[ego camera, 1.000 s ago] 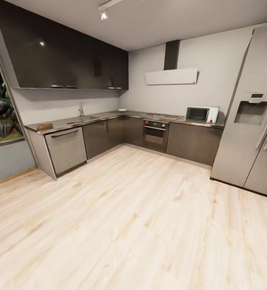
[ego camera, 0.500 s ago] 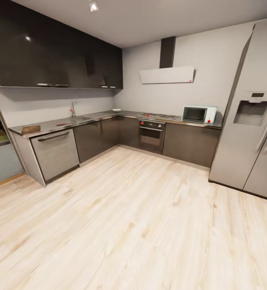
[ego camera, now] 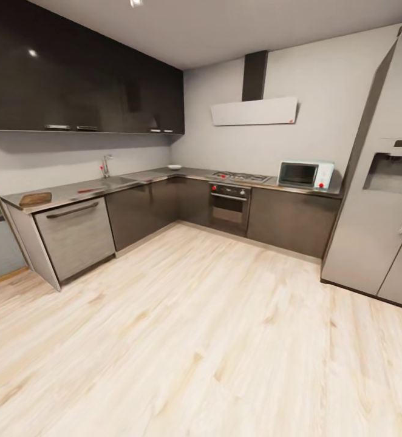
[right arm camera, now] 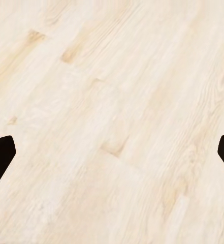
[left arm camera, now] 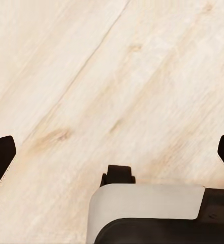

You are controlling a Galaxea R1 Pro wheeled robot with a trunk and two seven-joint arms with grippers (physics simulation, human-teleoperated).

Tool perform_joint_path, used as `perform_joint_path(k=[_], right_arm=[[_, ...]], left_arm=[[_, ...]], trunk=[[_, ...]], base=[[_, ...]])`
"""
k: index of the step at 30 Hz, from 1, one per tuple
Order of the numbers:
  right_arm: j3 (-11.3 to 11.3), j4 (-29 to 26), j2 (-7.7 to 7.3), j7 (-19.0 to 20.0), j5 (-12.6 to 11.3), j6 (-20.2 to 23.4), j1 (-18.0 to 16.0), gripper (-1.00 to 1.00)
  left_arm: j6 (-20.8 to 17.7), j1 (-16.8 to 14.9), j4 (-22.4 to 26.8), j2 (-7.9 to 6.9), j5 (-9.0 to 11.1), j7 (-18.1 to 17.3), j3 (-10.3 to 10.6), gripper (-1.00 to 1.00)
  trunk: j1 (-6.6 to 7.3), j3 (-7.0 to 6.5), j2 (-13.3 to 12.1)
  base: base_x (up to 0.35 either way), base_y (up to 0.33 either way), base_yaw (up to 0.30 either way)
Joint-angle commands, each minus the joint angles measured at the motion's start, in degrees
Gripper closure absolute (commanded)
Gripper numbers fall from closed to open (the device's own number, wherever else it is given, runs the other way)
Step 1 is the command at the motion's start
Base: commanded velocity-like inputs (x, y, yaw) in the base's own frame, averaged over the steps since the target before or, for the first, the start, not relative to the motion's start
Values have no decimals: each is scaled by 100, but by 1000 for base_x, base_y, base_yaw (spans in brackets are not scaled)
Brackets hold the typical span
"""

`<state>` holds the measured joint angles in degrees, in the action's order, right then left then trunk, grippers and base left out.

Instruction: In the kitchen, take the Vidalia onion out of the sink, dice it on the chopping board with the paring knife, put the diced onion into the bowl on the countertop, then place both the paring knife and the chopping board into the sink.

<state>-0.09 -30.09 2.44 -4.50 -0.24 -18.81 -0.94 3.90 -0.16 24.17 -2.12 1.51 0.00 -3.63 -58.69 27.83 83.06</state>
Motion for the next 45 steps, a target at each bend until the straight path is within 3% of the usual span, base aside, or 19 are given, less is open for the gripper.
perform_joint_path(k=[1, 30, 45], right_arm=[[0, 3, 2, -16, -2, -17, -3, -100], [0, 3, 2, -16, -2, -17, -3, -100], [0, 3, 2, -24, 6, -17, -3, -100]], left_arm=[[14, -2, 0, 1, 16, 0, -6, -100], [14, -2, 0, 1, 16, 0, -6, -100], [14, -2, -2, 1, 10, 2, -2, -100]], trunk=[[-3, 5, 2], [-3, 5, 2], [-3, 5, 2]], base=[[345, 0, 0], [345, 0, 2], [345, 0, 244]])
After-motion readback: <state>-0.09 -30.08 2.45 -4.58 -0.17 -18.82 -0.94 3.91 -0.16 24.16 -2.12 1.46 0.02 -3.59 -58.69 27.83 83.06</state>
